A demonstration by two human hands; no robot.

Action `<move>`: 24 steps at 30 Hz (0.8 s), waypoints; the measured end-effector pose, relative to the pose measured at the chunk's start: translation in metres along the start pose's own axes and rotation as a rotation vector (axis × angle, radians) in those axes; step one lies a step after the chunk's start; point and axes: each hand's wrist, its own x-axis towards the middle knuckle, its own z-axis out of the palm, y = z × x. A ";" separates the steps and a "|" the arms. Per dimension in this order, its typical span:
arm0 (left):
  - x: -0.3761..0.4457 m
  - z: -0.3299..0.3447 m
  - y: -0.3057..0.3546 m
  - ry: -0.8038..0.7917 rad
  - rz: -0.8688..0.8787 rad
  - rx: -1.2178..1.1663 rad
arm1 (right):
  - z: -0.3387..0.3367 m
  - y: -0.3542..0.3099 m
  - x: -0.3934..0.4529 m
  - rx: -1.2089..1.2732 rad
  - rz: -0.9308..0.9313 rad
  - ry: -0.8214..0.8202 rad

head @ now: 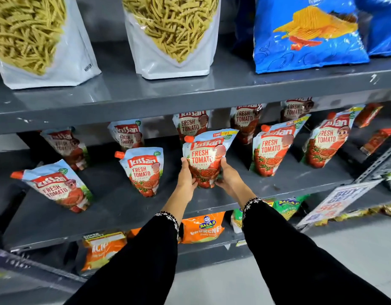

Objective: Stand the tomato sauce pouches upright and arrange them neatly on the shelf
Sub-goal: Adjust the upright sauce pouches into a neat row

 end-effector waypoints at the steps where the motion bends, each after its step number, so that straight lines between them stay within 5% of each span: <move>1: 0.001 -0.002 0.000 -0.005 0.004 -0.004 | 0.002 0.000 0.001 -0.004 -0.009 0.004; 10: -0.003 -0.007 0.005 -0.004 -0.011 0.004 | 0.003 0.001 -0.002 -0.053 -0.013 0.027; 18: -0.022 -0.030 -0.013 0.210 -0.034 0.068 | 0.008 0.042 -0.010 -0.211 -0.072 0.383; 24: -0.036 -0.074 -0.006 0.475 0.067 0.091 | 0.064 0.070 -0.021 -0.286 -0.092 0.175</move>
